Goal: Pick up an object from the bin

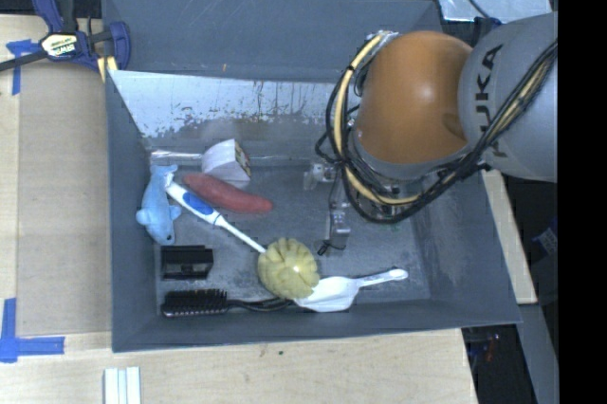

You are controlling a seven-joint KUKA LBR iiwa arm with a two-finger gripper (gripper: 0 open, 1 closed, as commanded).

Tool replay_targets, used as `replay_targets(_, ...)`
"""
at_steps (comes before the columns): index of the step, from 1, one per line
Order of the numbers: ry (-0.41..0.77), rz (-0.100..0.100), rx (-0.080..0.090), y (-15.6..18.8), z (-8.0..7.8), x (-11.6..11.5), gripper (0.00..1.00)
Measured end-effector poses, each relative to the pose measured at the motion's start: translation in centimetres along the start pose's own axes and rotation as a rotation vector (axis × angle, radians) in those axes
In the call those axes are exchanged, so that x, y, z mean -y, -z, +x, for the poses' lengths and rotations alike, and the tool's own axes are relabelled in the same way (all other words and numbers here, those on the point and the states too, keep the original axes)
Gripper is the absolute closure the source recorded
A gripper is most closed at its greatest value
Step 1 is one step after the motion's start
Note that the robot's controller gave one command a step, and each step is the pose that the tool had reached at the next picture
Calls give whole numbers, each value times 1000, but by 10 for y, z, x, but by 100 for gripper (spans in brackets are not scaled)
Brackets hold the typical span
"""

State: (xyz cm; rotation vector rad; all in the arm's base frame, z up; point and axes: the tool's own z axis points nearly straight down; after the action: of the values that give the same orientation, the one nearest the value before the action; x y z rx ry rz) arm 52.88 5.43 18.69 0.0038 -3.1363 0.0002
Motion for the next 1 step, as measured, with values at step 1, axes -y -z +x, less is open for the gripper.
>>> replay_targets(1, -3, -1, 9, 5, -2, 0, 0)
